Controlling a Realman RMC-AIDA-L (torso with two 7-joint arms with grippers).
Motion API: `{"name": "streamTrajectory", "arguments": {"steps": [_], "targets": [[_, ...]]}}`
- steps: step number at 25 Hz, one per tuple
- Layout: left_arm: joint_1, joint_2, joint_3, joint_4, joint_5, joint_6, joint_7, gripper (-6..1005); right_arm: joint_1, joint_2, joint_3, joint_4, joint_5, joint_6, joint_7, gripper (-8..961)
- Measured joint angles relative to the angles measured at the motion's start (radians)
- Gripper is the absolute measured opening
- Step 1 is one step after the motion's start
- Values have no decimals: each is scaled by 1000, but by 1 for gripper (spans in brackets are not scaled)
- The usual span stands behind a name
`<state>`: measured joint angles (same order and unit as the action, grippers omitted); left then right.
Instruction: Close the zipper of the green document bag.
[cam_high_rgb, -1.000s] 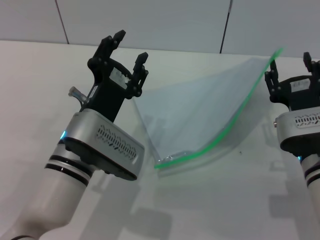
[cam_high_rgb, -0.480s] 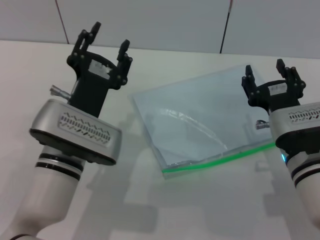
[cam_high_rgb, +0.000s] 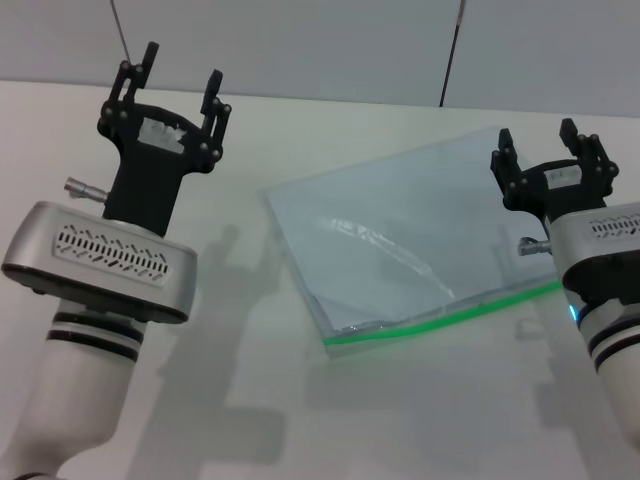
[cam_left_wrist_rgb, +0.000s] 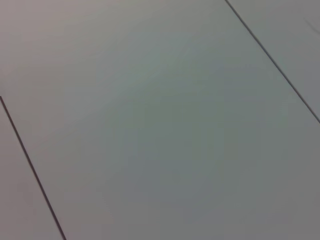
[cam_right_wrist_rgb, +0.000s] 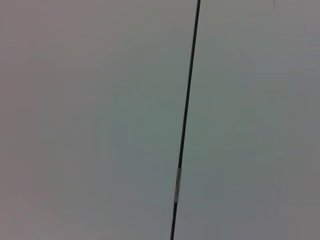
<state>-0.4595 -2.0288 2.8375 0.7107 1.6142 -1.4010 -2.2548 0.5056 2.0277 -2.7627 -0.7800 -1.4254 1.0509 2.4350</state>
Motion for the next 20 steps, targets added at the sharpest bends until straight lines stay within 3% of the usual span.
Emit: {"name": "streamTrajectory", "arguments": {"steps": [20], "targets": [[7, -1, -1, -24, -15, -12, -66, 631, 8, 0, 0, 10, 0, -6, 17, 686]]}}
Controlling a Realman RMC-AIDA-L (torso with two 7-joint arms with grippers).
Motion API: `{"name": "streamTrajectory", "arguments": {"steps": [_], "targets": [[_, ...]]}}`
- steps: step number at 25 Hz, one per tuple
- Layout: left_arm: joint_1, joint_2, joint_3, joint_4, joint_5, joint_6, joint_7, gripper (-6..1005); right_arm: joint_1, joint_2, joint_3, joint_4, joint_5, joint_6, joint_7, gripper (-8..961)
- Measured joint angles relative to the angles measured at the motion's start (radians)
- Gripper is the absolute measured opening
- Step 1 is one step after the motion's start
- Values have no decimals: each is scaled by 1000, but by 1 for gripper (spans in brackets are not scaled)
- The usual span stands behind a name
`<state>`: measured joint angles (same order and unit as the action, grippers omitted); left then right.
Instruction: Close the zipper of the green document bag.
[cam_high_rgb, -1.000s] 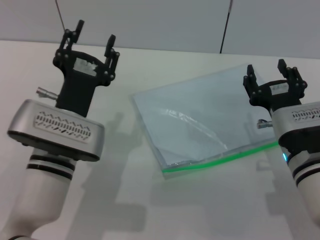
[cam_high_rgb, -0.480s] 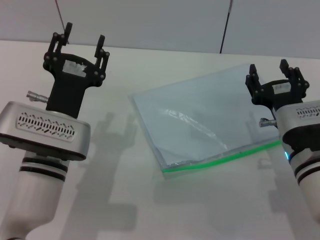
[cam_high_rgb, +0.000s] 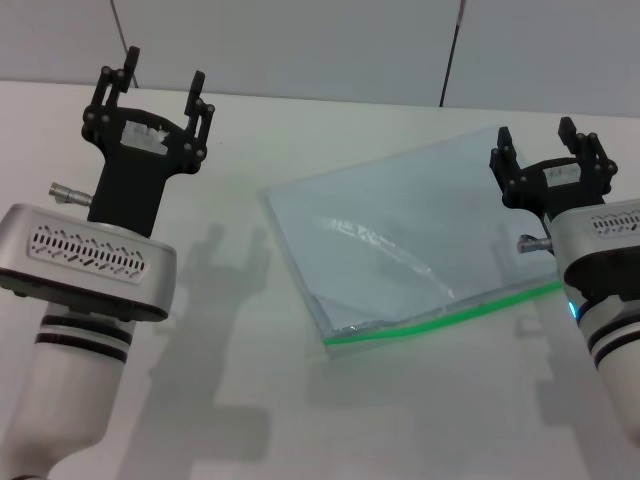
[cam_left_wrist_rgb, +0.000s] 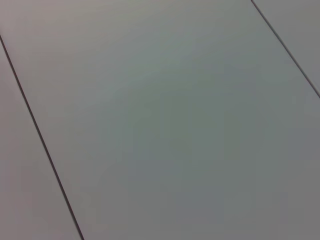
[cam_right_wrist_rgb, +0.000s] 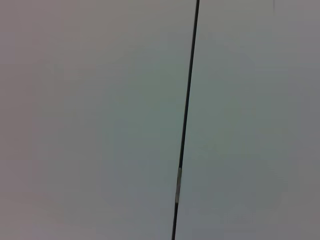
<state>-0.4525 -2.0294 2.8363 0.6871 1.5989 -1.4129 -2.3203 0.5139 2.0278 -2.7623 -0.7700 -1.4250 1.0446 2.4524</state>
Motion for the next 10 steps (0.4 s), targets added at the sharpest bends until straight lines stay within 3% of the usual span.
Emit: {"name": "streamTrajectory", "arguments": {"steps": [10], "targets": [[-1, 0, 0, 0, 0, -3, -1, 631, 1, 0, -2, 0, 0, 0, 0, 686]]}}
